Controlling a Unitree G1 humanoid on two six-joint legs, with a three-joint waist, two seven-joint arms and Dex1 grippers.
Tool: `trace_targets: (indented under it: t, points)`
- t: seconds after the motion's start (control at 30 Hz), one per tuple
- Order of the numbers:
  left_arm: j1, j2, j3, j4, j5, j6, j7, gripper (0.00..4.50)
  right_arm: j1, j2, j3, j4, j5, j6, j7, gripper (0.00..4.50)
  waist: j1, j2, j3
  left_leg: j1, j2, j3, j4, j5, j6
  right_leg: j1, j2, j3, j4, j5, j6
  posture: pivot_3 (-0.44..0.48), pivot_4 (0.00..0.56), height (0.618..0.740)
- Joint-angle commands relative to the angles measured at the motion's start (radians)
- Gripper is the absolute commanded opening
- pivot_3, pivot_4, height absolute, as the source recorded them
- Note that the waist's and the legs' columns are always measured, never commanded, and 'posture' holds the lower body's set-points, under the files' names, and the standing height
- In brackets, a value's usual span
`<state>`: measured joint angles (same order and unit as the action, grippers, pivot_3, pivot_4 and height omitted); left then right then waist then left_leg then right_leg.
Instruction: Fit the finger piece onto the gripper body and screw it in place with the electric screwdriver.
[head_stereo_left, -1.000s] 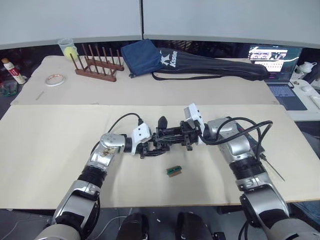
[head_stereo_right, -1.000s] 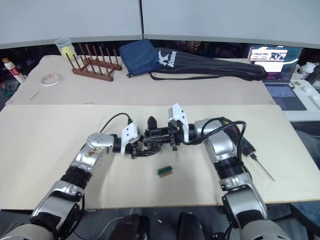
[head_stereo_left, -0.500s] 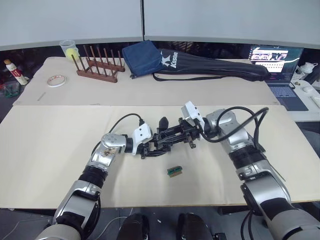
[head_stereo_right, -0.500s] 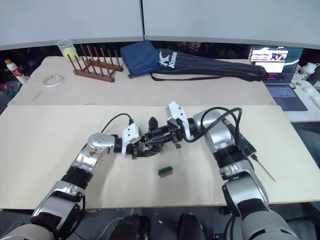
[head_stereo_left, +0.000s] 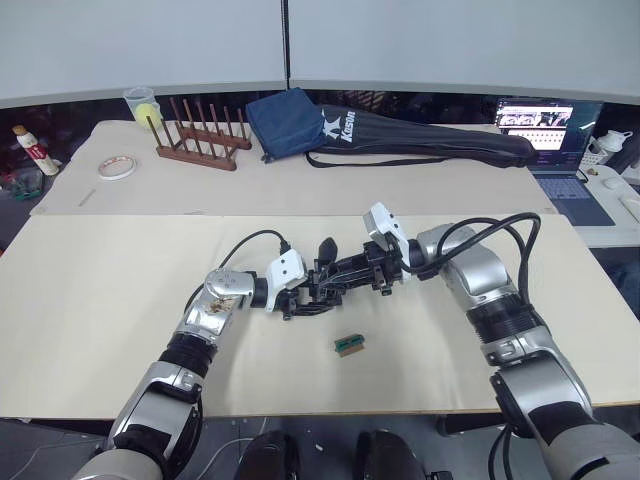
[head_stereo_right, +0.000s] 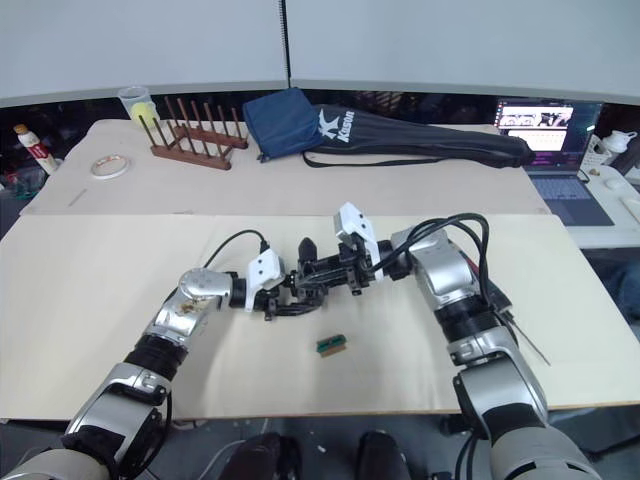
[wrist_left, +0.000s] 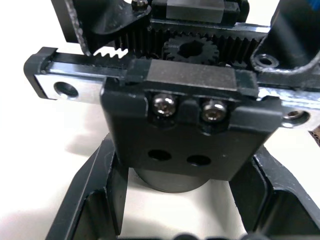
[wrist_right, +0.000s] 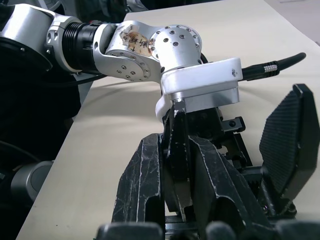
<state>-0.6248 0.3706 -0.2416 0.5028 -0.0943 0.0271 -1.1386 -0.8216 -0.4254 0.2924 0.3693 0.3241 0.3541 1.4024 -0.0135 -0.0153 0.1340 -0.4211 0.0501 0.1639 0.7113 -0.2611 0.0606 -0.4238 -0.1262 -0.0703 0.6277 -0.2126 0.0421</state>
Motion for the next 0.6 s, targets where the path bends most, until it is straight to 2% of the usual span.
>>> trace_targets:
  t: [0.03, 0.2, 0.43, 0.6]
  points:
    - [-0.039, -0.012, 0.021, -0.037, -0.037, -0.023, -0.031, 2.27, 0.055, -0.03, 0.143, 0.13, -0.165, 0.069, -0.022, 0.33, 0.0, 0.0, 0.0, 0.0, 0.0, 0.0, 0.0, 0.0, 0.0, 0.0, 0.0, 0.0, 0.0, 0.0, 0.0, 0.0, 0.15, 0.74]
    - [-0.041, -0.013, 0.021, -0.041, -0.038, -0.019, -0.032, 2.27, 0.025, -0.022, 0.169, 0.146, -0.172, 0.065, 0.001, 0.33, -0.001, 0.0, -0.001, 0.001, 0.0, 0.0, 0.0, 0.0, 0.0, 0.0, 0.0, 0.0, 0.0, 0.0, 0.0, 0.0, 0.15, 0.74]
    - [-0.038, -0.011, 0.024, -0.044, -0.038, -0.016, -0.029, 2.27, 0.052, -0.048, 0.204, 0.035, -0.218, 0.004, -0.01, 0.33, -0.001, 0.0, -0.001, 0.001, 0.0, 0.0, 0.0, 0.0, 0.0, 0.0, 0.0, 0.0, 0.001, 0.0, 0.0, 0.0, 0.15, 0.74]
    - [-0.037, -0.011, 0.025, -0.046, -0.04, -0.014, -0.028, 2.27, 0.058, -0.053, 0.21, 0.011, -0.219, 0.077, -0.025, 0.33, -0.001, 0.0, -0.002, 0.001, 0.0, 0.0, 0.0, 0.0, 0.0, 0.0, -0.001, 0.0, 0.001, 0.0, 0.0, 0.0, 0.15, 0.74]
